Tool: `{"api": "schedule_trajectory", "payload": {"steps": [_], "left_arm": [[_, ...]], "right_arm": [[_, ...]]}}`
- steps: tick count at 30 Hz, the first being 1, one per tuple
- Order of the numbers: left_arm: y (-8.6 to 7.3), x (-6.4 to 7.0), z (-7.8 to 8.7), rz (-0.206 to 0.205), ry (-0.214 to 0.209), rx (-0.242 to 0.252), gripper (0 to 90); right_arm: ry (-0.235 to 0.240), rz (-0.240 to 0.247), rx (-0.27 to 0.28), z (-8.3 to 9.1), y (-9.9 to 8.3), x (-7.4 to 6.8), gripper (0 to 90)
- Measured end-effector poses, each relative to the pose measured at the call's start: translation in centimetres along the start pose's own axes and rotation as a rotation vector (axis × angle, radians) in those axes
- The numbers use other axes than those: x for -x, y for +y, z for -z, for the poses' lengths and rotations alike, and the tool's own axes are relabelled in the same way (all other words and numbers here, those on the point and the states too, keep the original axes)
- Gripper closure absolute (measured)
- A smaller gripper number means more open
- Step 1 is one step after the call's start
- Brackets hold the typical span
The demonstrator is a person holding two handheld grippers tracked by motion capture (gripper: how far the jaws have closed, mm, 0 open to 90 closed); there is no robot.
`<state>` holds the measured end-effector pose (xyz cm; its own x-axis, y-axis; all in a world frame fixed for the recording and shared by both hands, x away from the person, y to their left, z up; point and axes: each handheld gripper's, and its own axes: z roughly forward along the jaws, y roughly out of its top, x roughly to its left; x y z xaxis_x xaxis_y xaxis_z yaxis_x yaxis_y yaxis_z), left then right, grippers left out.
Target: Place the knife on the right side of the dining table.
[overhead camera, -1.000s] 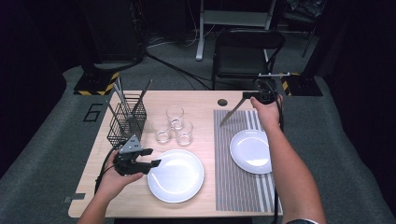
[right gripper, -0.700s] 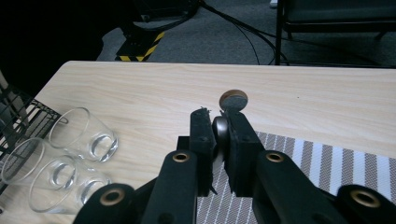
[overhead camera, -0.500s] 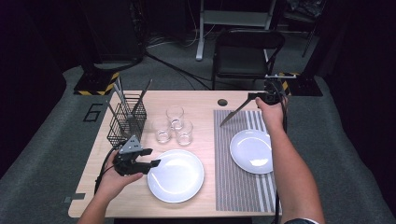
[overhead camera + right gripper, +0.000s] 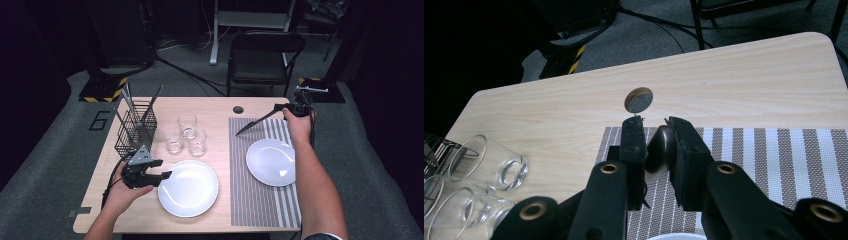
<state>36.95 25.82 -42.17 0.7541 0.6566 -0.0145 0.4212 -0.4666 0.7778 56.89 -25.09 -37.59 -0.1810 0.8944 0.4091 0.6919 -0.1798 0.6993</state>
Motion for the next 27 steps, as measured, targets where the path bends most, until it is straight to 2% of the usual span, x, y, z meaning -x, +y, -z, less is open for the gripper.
{"api": "schedule_trajectory", "payload": {"steps": [14, 19, 27], "left_arm": [[-0.2, -0.1, 0.0, 0.012, 0.009, 0.002, 43.5], [-0.2, -0.1, 0.0, 0.01, 0.007, -0.002, 43.5], [-0.2, -0.1, -0.2, 0.007, 0.007, -0.013, 43.5]], "right_arm": [[-0.012, -0.006, 0.003, -0.1, -0.2, 0.6, 76.0], [-0.018, -0.034, 0.009, -0.2, -0.7, 1.4, 75.0], [-0.001, -0.091, 0.015, -0.3, -1.4, 2.9, 74.6]]}}
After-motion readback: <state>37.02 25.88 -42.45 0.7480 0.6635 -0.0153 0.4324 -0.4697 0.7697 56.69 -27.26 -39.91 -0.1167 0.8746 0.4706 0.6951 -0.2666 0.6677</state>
